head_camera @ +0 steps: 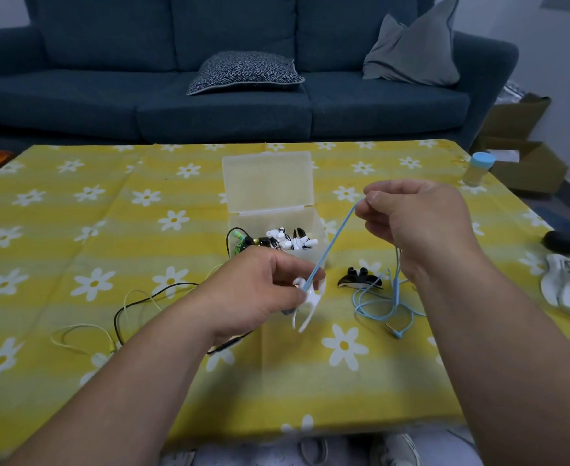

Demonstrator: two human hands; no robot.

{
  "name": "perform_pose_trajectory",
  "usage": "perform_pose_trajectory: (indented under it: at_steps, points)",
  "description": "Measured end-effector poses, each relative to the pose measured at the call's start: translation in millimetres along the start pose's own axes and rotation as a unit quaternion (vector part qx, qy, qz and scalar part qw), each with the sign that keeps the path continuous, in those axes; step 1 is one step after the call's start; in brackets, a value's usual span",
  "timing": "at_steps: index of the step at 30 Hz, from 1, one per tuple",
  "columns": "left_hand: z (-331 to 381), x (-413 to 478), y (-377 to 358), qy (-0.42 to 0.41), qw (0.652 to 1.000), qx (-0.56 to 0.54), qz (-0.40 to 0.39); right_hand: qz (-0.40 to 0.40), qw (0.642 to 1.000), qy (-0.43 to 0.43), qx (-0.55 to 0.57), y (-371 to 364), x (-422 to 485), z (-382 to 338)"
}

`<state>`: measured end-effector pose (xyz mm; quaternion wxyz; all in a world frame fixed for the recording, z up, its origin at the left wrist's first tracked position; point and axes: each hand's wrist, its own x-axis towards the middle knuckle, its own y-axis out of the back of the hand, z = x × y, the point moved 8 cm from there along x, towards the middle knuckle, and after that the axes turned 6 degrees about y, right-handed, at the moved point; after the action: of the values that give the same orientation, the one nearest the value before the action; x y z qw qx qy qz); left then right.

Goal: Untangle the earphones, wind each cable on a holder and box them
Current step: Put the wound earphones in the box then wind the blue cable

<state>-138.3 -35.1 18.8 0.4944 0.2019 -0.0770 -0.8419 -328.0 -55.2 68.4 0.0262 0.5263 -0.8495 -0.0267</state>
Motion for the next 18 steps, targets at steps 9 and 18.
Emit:
perform_pose_trajectory:
  at_steps: [9,18]
  points:
    - [-4.1,0.5,8.3,0.014,0.997,-0.067,0.029,0.011,1.0,-0.019,0.007,7.4,6.6,6.6]
    - [-2.7,-2.5,16.8,0.019,0.986,-0.145,0.082,0.026,0.999,-0.012,0.022,10.8,9.4,3.1]
